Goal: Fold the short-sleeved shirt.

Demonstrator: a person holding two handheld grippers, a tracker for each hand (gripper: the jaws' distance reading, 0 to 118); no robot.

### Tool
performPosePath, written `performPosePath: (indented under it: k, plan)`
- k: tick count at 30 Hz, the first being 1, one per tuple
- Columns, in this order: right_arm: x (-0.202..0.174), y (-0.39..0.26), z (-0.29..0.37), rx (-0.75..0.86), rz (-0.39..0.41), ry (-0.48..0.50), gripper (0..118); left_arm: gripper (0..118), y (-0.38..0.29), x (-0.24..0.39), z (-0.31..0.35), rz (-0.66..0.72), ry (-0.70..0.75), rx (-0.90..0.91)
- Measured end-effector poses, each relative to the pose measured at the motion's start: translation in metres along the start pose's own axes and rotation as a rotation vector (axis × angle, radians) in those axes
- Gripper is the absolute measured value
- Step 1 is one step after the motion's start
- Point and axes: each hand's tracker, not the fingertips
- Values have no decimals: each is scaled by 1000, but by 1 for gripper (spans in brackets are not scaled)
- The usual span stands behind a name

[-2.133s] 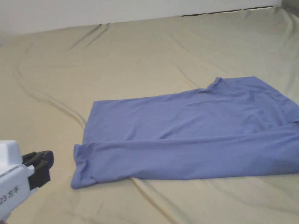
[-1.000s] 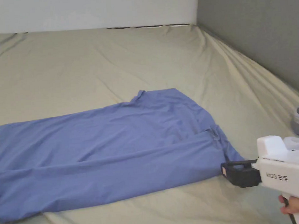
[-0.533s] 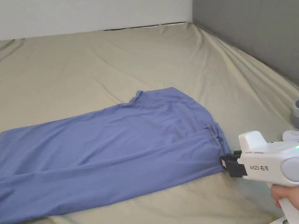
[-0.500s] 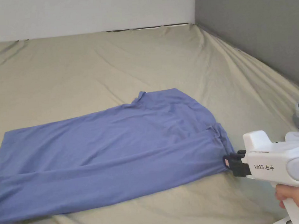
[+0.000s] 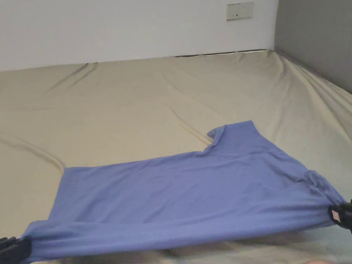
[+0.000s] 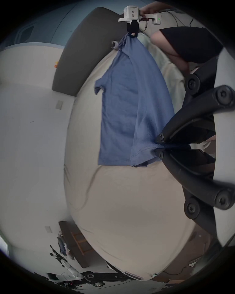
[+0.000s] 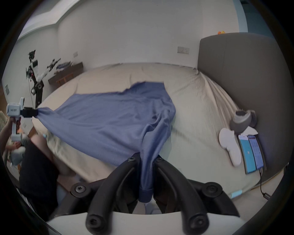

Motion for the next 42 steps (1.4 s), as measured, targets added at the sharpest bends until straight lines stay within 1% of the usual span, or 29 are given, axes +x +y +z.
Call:
performPosePath:
  k: [5,7,8,9,10,11,12,13,14,16,17,18,19,20,21,22,23,25,26,31,32,34,35,36,37,38,39,40,42]
  plan:
    - [-12,-34,-17,-61,66,-66,12,2,-33,0,-26,20,2,-91]
    - [-12,-39,-23,-58,33,-75,14,2,-40,-1,-35,-3,4,-126]
    - [-11,-41,-25,-76,-1,-72,22,2,-42,-2,-40,2,-6,-152]
    - [-6,-40,-28,-99,-26,-72,41,4,-44,-5,-42,9,-18,-172]
    - [-4,-41,-28,-120,-42,-83,61,13,-44,-6,-41,-2,-25,-179]
    - [-1,-39,-22,-99,-48,-138,86,42,-42,-7,-35,-13,-19,-157]
    - [3,-37,-15,-82,-51,-161,95,72,-35,-8,-31,-37,28,-148]
    - [11,-33,-8,-37,-69,-149,95,94,-28,-9,-26,-43,62,-120]
    - [15,-26,1,21,-104,-135,95,105,-20,-11,-20,-43,75,-70]
    - [16,-5,13,118,-132,-154,94,105,5,-8,-7,-39,100,47]
    - [16,9,17,180,-121,-172,86,102,19,-5,-3,-31,117,109]
    - [12,26,20,256,-93,-182,68,91,37,0,0,-19,123,176]
    - [8,38,22,316,-80,-178,38,69,48,3,2,0,108,226]
    - [6,55,21,388,-59,-164,2,31,63,7,2,24,85,281]
    - [4,70,14,387,-68,-138,0,16,76,11,-2,46,66,315]
    - [0,83,8,375,-63,-145,0,16,88,14,-5,44,54,317]
    - [-7,101,4,477,-8,-179,0,0,99,16,-22,36,50,327]
    - [-7,118,-22,378,-67,-116,0,0,121,15,-49,16,49,288]
    - [-11,130,-32,418,-31,-136,0,0,131,12,-69,20,45,266]
    - [-16,156,-83,366,-33,-75,0,0,166,-19,-179,125,109,149]
    - [-16,159,-93,352,-25,-65,0,21,171,-31,-209,125,129,79]
    - [-15,161,-108,320,-8,-40,0,81,172,-41,-244,141,170,34]
    - [-14,161,-114,313,-2,-38,0,100,172,-45,-262,133,188,-18]
    - [-13,160,-122,297,10,-32,0,98,170,-45,-273,143,203,-26]
    - [-12,160,-127,283,18,-31,0,94,169,-47,-283,157,194,-27]
    - [-10,159,-131,273,22,-33,0,81,166,-48,-292,182,194,-52]
    - [-6,158,-136,260,22,-32,0,58,161,-45,-297,193,180,-92]
    - [-4,158,-139,246,19,-34,0,50,157,-42,-300,193,180,-111]
    - [4,157,-151,207,13,-43,0,1,157,-30,-290,118,196,-12]
